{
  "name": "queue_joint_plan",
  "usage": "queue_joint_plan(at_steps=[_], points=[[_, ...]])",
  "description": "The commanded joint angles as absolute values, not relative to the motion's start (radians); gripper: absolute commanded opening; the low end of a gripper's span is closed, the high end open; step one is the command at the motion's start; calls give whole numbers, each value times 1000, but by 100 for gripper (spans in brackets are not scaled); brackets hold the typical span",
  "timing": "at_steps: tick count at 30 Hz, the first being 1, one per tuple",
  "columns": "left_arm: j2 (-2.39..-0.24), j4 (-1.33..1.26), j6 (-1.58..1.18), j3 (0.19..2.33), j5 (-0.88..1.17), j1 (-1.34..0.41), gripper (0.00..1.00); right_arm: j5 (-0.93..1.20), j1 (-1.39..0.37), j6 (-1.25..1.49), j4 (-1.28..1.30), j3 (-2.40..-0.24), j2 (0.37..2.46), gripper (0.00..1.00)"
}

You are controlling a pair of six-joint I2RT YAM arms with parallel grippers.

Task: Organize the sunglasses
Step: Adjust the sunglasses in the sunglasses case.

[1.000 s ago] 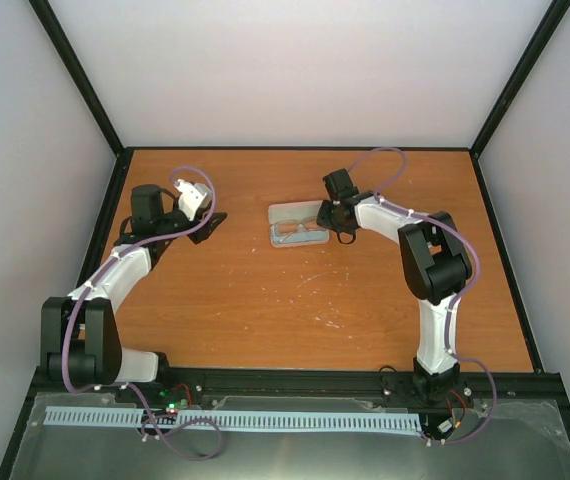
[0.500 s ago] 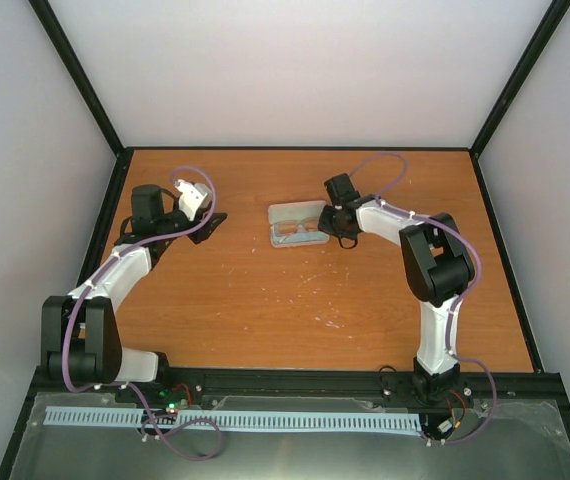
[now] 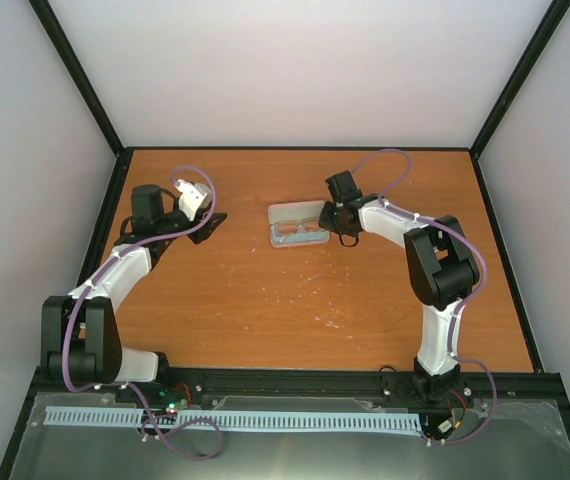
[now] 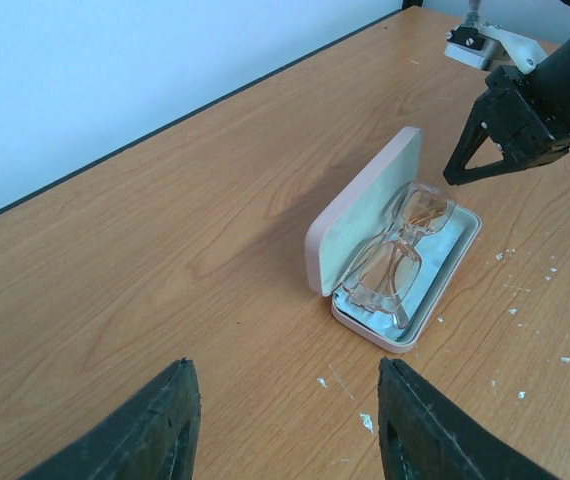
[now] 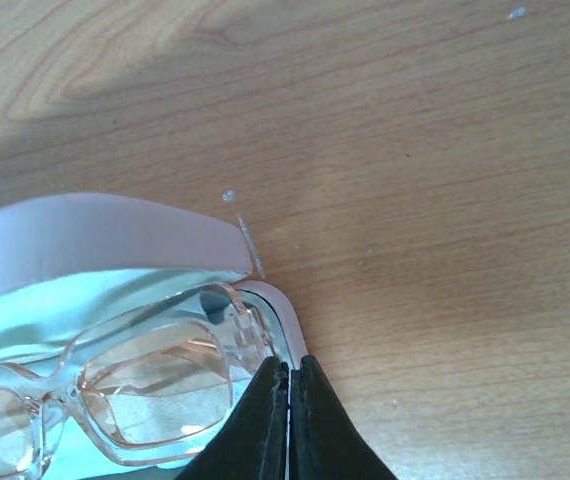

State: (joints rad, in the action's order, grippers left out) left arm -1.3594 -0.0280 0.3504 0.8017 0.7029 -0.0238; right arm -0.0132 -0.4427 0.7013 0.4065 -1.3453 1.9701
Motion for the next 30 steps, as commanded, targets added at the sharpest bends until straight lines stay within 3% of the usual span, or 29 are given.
queue_joint_plan(at_steps=[1, 30], points=[[-1347, -34, 354, 831, 707, -16, 50, -21, -445, 706, 388, -1385, 1999, 3], [-1358, -57, 347, 830, 726, -16, 50, 21, -464, 722, 395, -1337, 1981, 3]])
